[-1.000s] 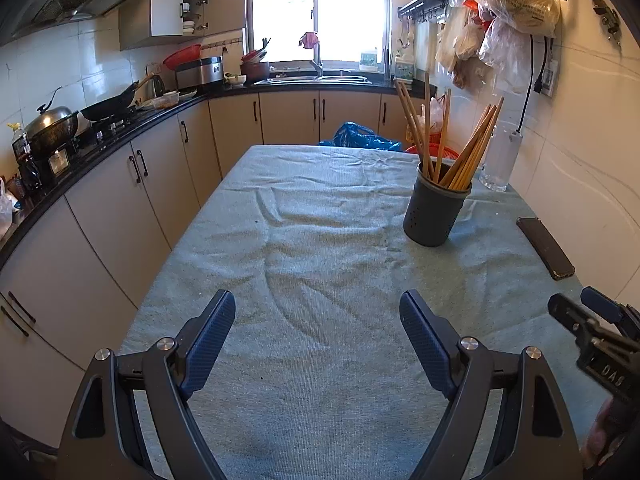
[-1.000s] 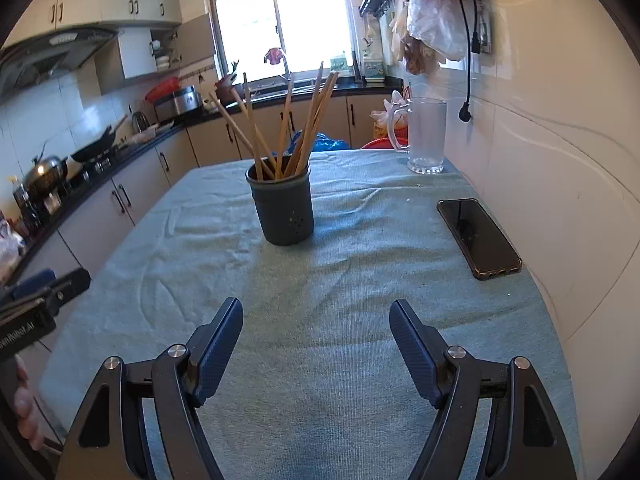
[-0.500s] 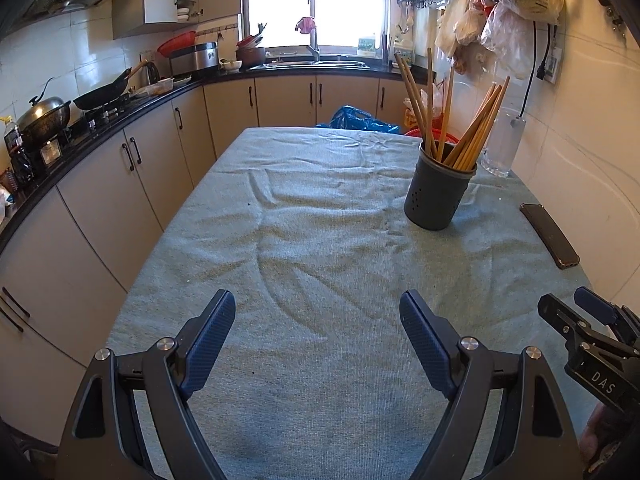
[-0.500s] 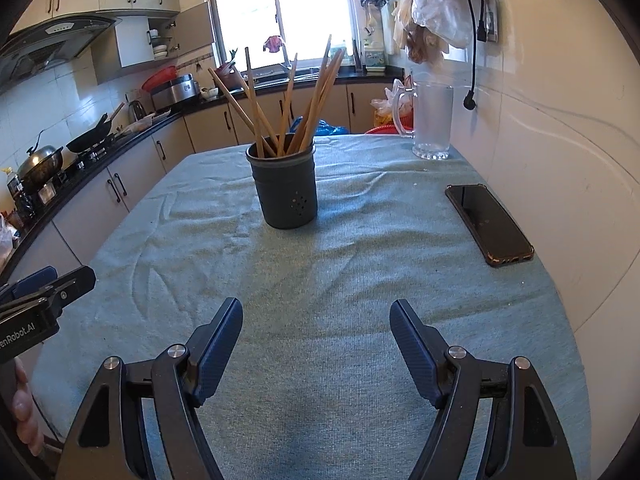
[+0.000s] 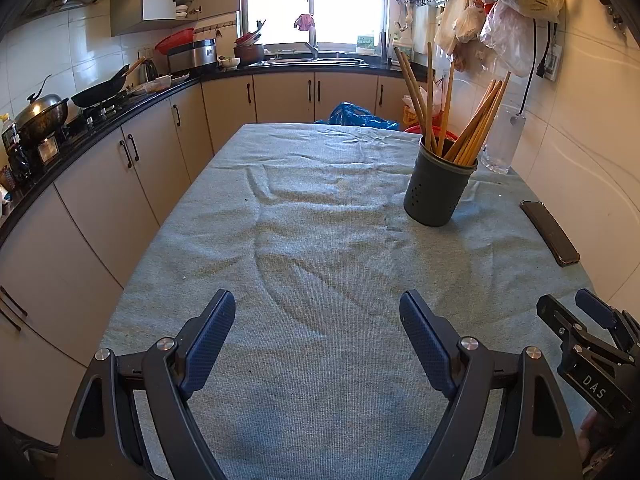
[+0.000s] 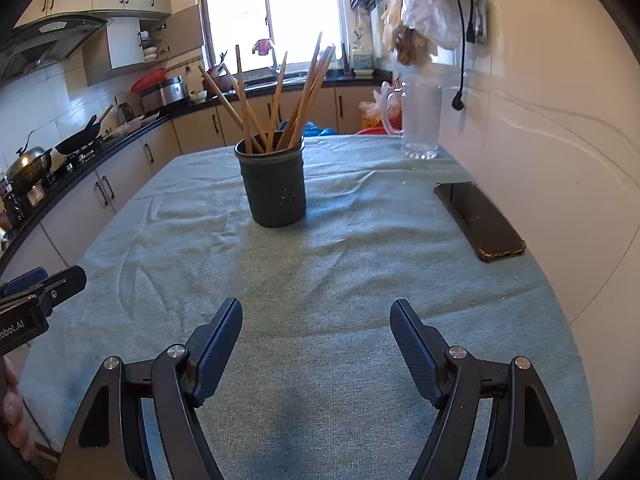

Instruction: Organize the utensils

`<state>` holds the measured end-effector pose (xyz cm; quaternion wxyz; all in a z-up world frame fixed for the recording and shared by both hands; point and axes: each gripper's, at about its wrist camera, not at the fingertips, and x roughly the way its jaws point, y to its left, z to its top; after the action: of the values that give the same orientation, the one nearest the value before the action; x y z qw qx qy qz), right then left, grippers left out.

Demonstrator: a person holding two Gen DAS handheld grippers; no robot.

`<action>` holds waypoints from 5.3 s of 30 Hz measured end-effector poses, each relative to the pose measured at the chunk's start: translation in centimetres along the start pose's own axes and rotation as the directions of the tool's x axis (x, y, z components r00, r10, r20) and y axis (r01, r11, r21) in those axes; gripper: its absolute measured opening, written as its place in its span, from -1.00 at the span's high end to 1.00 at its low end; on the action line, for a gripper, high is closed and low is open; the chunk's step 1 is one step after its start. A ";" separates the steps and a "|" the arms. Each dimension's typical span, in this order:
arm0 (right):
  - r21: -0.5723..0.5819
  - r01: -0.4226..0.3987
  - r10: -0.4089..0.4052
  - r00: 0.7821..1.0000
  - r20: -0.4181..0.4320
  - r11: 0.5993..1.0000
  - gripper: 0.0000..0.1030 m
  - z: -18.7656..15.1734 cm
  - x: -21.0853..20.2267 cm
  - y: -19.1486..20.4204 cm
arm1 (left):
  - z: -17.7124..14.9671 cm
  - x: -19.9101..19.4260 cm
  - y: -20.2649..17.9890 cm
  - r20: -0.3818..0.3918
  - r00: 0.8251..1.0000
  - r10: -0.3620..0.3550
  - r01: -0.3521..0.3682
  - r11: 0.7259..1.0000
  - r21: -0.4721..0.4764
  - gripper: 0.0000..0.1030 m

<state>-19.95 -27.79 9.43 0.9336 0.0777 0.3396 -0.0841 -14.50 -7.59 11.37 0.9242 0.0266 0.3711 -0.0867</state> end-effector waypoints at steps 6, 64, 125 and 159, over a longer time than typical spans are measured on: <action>-0.010 0.022 -0.021 0.999 0.043 1.000 -0.58 0.1 -0.8 0.1 | 0.0 0.1 -0.1 0.002 1.000 -0.001 0.001 1.000 0.001 -0.61; 0.003 0.007 -0.007 0.998 0.062 1.000 -0.64 -0.5 -2.0 0.5 | -0.8 -2.3 -0.3 0.105 0.993 0.058 -0.060 0.998 0.020 -0.73; 0.037 0.014 -0.018 0.991 0.134 0.999 -0.70 -0.3 -4.5 0.3 | -1.4 -4.6 -1.3 0.184 0.980 0.070 -0.077 0.997 0.031 -1.00; -0.006 0.004 -0.003 0.995 0.098 1.000 -0.73 0.0 -2.5 1.5 | -1.7 -1.9 -1.5 0.096 0.995 0.033 -0.036 0.999 0.034 -1.00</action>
<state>-21.52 -26.10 11.11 0.9491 0.0701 0.2939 -0.0885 -17.22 -8.57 11.47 0.9415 0.0454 0.3245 -0.0785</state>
